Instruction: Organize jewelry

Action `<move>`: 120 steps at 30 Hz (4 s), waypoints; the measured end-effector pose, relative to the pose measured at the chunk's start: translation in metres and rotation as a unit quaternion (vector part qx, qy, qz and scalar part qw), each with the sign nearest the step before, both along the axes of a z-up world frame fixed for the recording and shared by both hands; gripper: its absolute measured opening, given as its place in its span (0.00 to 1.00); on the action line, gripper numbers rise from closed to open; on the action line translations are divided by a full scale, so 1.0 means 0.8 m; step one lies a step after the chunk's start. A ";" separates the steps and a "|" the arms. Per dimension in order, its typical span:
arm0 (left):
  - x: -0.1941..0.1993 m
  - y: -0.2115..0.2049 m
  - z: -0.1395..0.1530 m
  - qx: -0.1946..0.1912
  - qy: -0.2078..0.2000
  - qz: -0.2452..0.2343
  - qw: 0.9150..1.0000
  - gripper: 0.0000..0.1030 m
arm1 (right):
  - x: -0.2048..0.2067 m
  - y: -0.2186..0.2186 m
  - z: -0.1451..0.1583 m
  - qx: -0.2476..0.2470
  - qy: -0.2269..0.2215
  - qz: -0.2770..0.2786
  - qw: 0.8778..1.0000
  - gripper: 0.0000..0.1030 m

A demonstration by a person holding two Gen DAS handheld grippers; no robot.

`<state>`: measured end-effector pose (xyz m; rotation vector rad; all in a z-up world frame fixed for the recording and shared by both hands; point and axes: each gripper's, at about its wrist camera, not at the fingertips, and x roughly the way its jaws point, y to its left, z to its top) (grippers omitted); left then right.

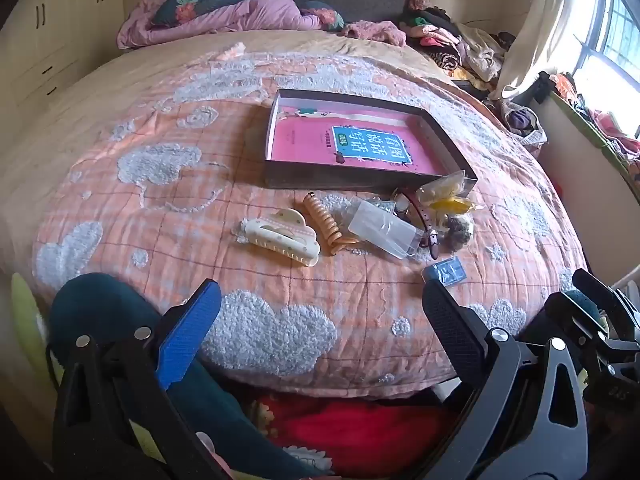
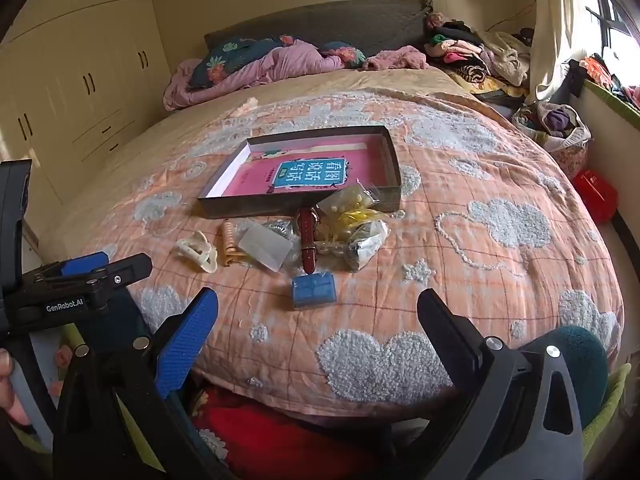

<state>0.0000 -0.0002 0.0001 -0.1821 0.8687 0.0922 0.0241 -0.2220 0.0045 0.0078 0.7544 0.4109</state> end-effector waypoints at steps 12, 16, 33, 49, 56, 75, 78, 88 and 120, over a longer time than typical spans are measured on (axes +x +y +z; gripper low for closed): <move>-0.001 0.000 0.001 -0.001 -0.005 -0.001 1.000 0.92 | -0.002 0.002 0.002 0.001 -0.003 0.002 1.000 0.96; -0.001 0.000 0.001 0.000 -0.006 -0.001 1.000 0.92 | -0.006 0.004 0.006 0.001 -0.006 0.005 1.000 0.96; -0.003 -0.003 0.018 0.009 -0.011 -0.003 1.000 0.92 | -0.007 0.009 0.015 0.007 -0.009 0.011 1.000 0.96; -0.001 -0.003 0.021 0.013 -0.015 -0.001 1.000 0.92 | -0.007 0.011 0.014 0.006 -0.007 0.013 1.000 0.96; -0.002 -0.001 0.023 0.011 -0.020 -0.002 1.000 0.92 | -0.012 0.015 0.018 0.005 -0.011 0.016 1.000 0.96; -0.008 -0.003 0.020 0.011 -0.023 -0.001 1.000 0.92 | -0.010 0.010 0.017 0.012 -0.012 0.010 1.000 0.96; -0.009 0.000 0.020 0.013 -0.027 0.006 1.000 0.92 | -0.007 0.010 0.018 0.013 -0.014 0.010 1.000 0.96; 0.007 0.043 0.016 0.018 -0.019 0.034 0.999 0.92 | 0.026 0.007 0.032 0.016 -0.021 0.012 1.000 0.96; 0.116 0.053 -0.104 0.056 0.087 -0.043 0.994 0.92 | 0.179 0.021 -0.049 -0.032 0.053 0.017 0.998 0.96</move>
